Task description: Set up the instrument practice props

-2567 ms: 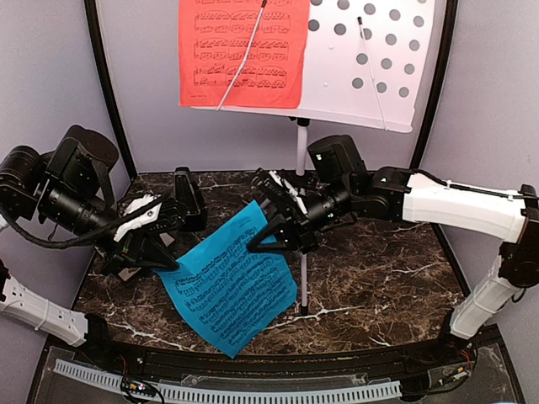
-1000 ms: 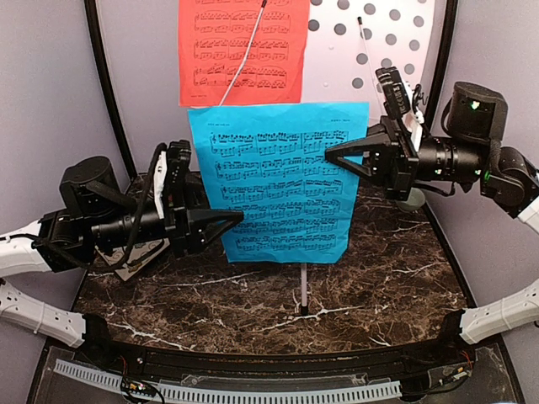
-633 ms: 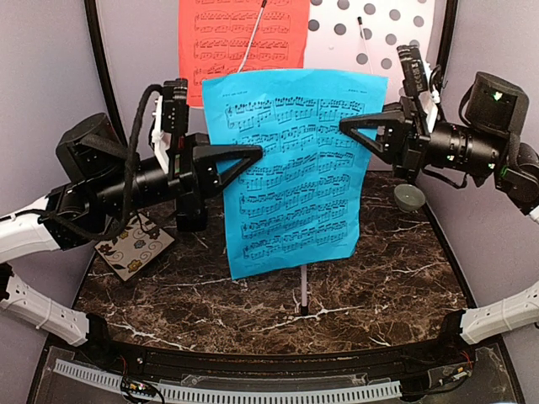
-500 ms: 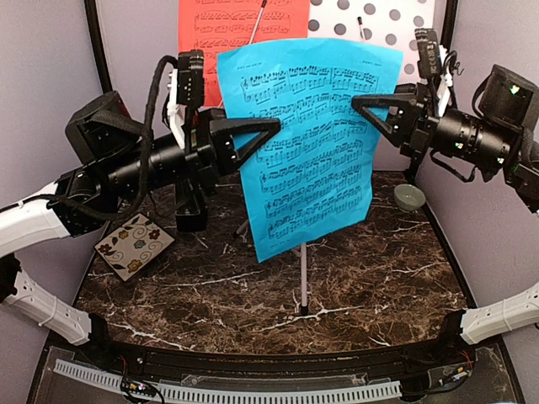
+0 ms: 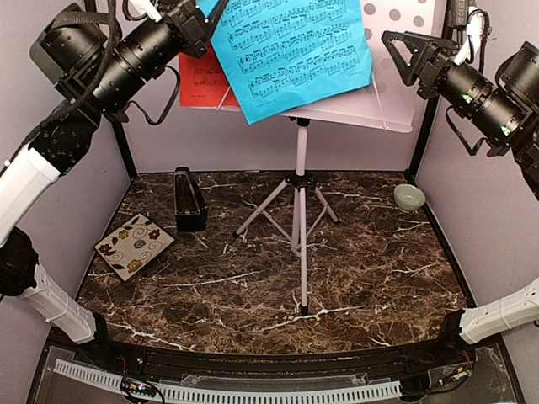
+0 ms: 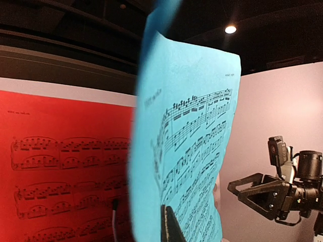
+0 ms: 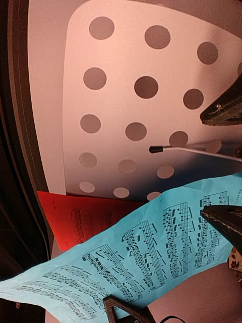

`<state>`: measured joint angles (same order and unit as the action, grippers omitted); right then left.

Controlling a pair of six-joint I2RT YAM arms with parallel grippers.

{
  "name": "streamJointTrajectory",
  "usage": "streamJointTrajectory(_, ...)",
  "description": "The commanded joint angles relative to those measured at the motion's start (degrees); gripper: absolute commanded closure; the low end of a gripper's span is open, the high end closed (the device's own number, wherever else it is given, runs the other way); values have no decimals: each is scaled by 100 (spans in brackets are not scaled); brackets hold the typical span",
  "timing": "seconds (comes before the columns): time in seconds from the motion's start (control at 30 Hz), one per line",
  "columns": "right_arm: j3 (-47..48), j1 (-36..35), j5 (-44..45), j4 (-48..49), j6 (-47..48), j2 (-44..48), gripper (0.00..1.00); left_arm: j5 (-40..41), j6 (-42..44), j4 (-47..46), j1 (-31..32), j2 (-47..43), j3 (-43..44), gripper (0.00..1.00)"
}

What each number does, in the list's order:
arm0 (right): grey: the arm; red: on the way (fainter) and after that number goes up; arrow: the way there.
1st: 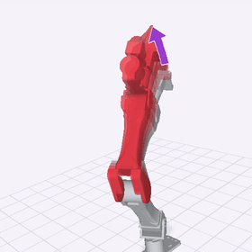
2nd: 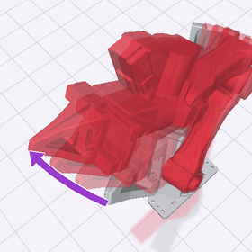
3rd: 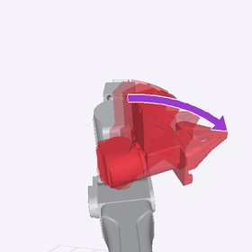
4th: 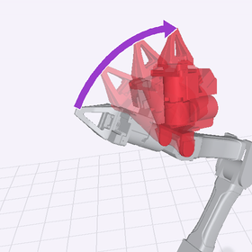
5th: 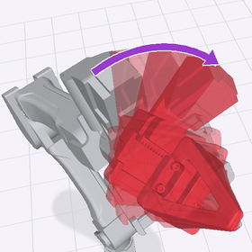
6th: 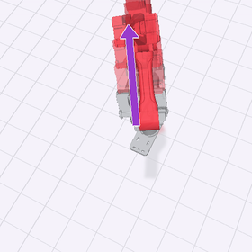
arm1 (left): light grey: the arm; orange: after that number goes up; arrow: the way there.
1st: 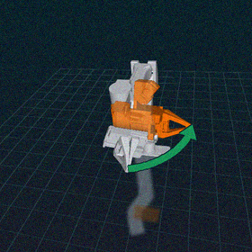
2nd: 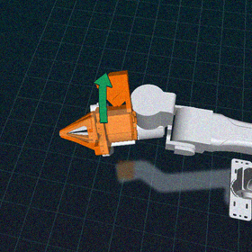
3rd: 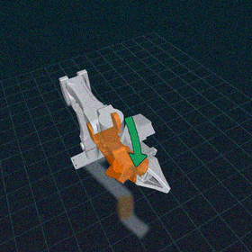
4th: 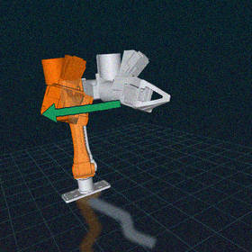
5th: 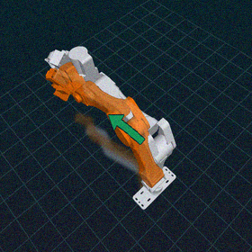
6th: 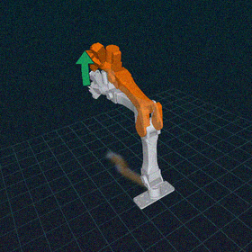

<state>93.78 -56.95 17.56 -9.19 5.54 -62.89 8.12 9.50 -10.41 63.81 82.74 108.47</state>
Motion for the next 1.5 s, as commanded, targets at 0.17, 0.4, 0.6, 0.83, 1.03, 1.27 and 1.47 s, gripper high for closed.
streamJointTrajectory(0.17, 508, 26, 1249, -131, 126, -402, 48, 601, 313, 1193, -366, 708, 1548, 100)
streamJointTrajectory(0.4, 562, 25, 1197, -136, 79, -725, 49, 478, 571, 1284, -369, 691, 1600, 100)
streamJointTrajectory(0.6, 515, 26, 1178, -74, 47, -864, 56, 327, 615, 1173, -369, 722, 1583, 100)
streamJointTrajectory(0.83, 230, 26, 1355, 299, 252, -749, 94, 365, 784, 1077, -369, 821, 1631, 100)
streamJointTrajectory(1.03, -421, 26, 1120, 958, 621, -463, 100, 579, 929, 1082, -369, 823, 1588, 100)
streamJointTrajectory(1.27, -793, 33, 739, 1489, 972, -349, 100, 574, 1071, 919, -369, 967, 1634, 100)
streamJointTrajectory(1.47, -678, 43, 333, 1471, 1273, -522, 100, 98, 1220, 882, -368, 1195, 1823, 100)
